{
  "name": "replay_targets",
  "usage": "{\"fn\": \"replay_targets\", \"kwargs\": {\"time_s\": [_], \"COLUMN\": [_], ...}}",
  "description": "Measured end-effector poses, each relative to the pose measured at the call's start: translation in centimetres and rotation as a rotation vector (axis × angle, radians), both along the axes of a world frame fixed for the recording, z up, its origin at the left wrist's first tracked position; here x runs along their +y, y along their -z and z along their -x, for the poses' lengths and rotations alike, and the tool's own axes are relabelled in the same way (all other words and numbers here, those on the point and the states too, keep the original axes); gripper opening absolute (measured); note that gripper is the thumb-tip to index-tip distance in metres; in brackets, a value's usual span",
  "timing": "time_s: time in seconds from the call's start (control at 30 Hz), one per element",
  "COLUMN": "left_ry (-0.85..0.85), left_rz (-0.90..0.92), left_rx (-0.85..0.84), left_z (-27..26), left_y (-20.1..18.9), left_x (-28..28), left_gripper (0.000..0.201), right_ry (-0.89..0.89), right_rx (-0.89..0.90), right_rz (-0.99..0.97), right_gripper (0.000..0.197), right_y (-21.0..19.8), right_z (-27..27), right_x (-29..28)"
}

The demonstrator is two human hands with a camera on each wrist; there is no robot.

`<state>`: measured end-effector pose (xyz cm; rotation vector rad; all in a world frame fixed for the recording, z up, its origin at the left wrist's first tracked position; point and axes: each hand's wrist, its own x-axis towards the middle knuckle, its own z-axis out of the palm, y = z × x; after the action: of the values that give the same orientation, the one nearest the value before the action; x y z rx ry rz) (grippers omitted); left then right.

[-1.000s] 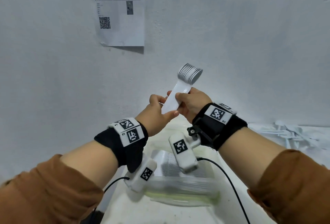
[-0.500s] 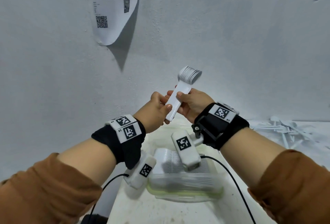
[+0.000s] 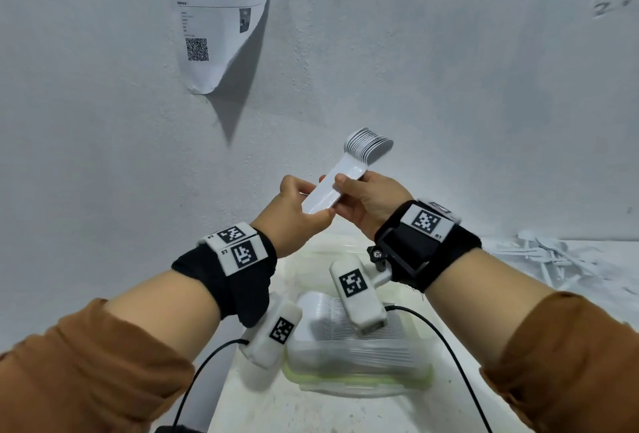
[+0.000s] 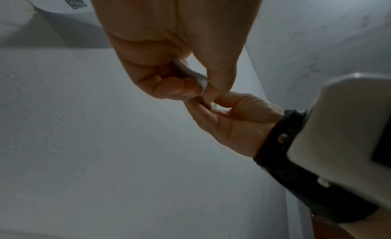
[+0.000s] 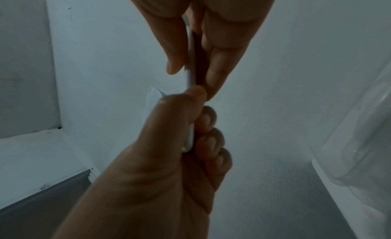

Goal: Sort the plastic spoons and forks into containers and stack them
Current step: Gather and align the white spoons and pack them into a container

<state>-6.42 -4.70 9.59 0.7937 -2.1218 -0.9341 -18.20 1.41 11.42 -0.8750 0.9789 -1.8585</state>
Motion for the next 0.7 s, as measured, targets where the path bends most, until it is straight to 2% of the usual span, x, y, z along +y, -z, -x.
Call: {"fn": "replay_targets", "kwargs": {"time_s": [0.1, 0.2, 0.27, 0.37, 0.4, 0.47, 0.6, 0.7], "left_ry": [-0.007, -0.027, -0.041, -0.04, -0.032, -0.01, 0.024, 0.028], "left_rz": [-0.013, -0.033, -0.039, -0.037, -0.034, -0.02, 0.028, 0.05], "left_rx": [0.033, 0.048, 0.022, -0.036, -0.056, -0.099, -0.173, -0.225], "left_z": [-0.3, -0.7, -1.2, -1.7, -1.8, -2.0, -2.2, -2.4], "left_y": [0.1, 0.2, 0.3, 0.4, 0.3, 0.1, -0.3, -0.4], "left_x": [-0.3, -0.7, -1.1, -1.4, -1.4, -1.4, -1.6, -1.9], "left_gripper": [0.034, 0.035, 0.035, 0.034, 0.034, 0.035, 0.037, 0.037], "right_ry": [0.02, 0.144, 0.288, 0.43, 0.418, 0.381, 0.315, 0.223], "right_rx": [0.119, 0.351, 0.567, 1.014, 1.17, 1.48, 2.016, 2.207], "right_rz": [-0.059, -0.201, -0.244, -0.208, -0.2, -0.22, -0.385, -0.482], "right_gripper": [0.01, 0.012, 0.015, 0.011, 0.012, 0.03, 0.046, 0.043], "right_y": [-0.1, -0.6, -1.1, -2.1, -2.5, -3.1, -3.7, -3.9], "right_z": [0.4, 0.9, 1.3, 1.5, 1.1, 0.4, -1.1, -1.6], "right_x": [0.6, 1.6, 2.0, 2.1, 2.1, 1.7, 0.9, 0.4]}}
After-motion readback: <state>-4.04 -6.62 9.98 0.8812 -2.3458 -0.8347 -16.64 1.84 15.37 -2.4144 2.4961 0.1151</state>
